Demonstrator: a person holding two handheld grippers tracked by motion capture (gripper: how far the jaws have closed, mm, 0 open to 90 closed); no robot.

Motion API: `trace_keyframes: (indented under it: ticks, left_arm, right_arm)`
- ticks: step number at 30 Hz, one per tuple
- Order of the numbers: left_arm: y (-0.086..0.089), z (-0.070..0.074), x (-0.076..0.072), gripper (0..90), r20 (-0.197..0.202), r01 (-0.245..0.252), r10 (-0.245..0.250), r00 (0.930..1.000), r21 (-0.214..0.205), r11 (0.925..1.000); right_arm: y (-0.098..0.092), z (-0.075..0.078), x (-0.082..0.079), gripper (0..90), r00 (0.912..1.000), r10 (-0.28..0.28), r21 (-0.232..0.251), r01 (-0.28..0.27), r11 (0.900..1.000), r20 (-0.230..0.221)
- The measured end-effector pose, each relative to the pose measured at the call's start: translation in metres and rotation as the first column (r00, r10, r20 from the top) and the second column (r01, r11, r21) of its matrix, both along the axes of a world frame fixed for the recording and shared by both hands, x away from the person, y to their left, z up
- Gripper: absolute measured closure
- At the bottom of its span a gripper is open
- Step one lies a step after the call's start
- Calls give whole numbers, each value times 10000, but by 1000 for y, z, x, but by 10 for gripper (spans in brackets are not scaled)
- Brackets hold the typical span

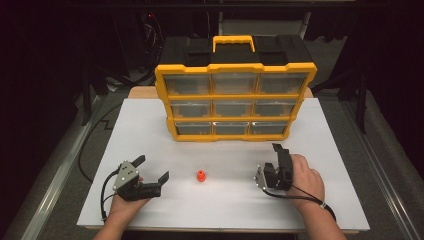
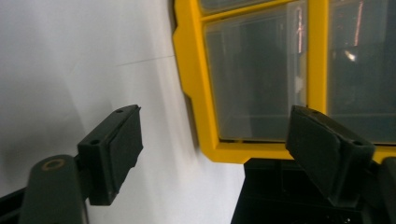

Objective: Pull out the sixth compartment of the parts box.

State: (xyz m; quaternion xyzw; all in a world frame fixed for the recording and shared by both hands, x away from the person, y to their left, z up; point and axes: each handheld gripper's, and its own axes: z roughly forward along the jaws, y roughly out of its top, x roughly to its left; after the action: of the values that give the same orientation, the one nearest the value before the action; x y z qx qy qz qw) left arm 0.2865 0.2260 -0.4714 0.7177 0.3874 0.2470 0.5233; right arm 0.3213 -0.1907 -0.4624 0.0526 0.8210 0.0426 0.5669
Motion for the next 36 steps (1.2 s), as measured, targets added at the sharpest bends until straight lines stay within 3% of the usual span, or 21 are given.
trace_keyframes:
  ticks: [10,22,36]
  left_arm:
    - [2,0,-1,2,46,130,-130,9999,-43,9999]
    - [3,1,-2,2,111,205,-205,9997,21,9998]
    - [2,0,-1,2,99,269,-270,9996,130,9996]
  right_arm:
    - [8,13,5,300,9980,-172,220,159,9996,612]
    - [11,30,13,350,9910,-335,329,295,9990,1299]
    - [13,53,24,454,9824,-454,317,403,9987,1813]
